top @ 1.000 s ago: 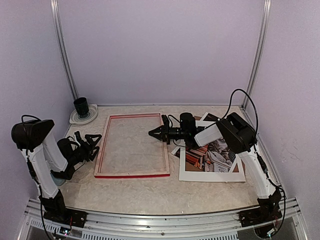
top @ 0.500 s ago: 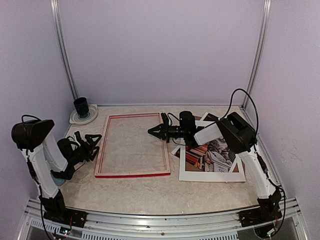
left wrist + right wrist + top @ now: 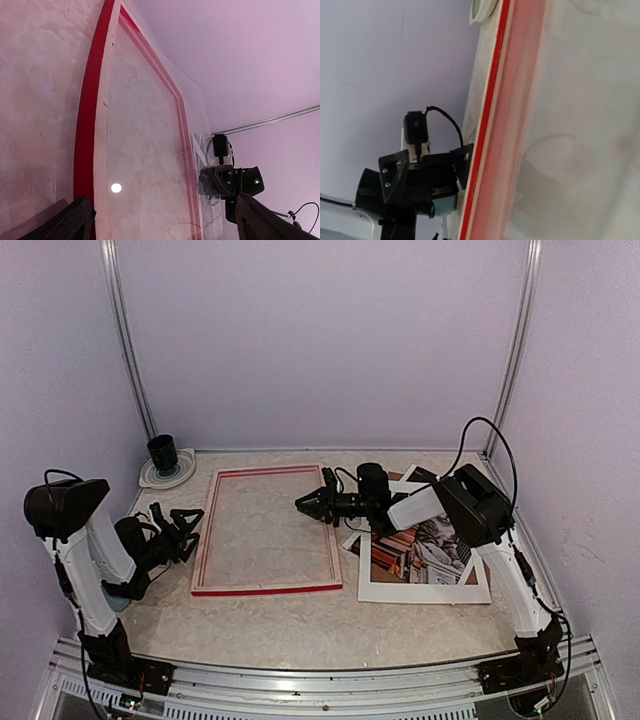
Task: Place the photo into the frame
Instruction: Place the glass panel at the frame body.
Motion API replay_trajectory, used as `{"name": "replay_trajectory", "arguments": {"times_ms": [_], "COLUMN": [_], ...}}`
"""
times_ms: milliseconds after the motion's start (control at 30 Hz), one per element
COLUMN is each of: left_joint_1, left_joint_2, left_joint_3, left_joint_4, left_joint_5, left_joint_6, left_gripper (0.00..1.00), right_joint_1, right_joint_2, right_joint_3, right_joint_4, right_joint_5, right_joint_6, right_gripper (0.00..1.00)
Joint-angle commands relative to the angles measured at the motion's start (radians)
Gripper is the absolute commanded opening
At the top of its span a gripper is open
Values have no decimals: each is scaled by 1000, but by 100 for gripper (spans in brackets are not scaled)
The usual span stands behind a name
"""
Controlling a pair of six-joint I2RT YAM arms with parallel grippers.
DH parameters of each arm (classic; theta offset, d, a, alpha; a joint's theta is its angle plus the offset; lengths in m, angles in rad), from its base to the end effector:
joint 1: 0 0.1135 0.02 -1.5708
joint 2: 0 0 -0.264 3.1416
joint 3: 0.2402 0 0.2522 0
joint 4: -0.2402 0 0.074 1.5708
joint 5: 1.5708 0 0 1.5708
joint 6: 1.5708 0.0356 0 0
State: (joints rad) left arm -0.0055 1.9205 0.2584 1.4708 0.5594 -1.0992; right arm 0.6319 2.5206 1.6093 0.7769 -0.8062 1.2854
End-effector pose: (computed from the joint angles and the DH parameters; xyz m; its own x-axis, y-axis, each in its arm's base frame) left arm 0.2500 -0.0203 0.0923 -0.5547 -0.7520 -0.3561 0.0694 0.3847 -0.9204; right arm 0.4125 0.3338 0.0971 -0.9765 0.1084 -0.1862 -0.1738 0.1143 0.9781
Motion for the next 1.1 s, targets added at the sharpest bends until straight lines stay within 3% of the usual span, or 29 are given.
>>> {"name": "replay_trajectory", "arguments": {"times_ms": [0,800,1067], "left_joint_1": [-1,-1,-2], "left_joint_2": [22,25,28], "left_joint_3": [-13,-13,-14], "left_joint_4": [-18,-12,-9], "left_joint_5": [37,39,38], "left_joint_6": [-13,-18,-18], "left_gripper": [99,99,99], "right_joint_1": [21,22,22], "right_joint_2": [-58,-125,-161], "right_joint_3": [33,88,91], "right_joint_4": [-47,-354,-475], "right_joint_5": [12,64,113], "right_joint_6": [-45,-231,-306], "right_gripper": [24,54,59]}}
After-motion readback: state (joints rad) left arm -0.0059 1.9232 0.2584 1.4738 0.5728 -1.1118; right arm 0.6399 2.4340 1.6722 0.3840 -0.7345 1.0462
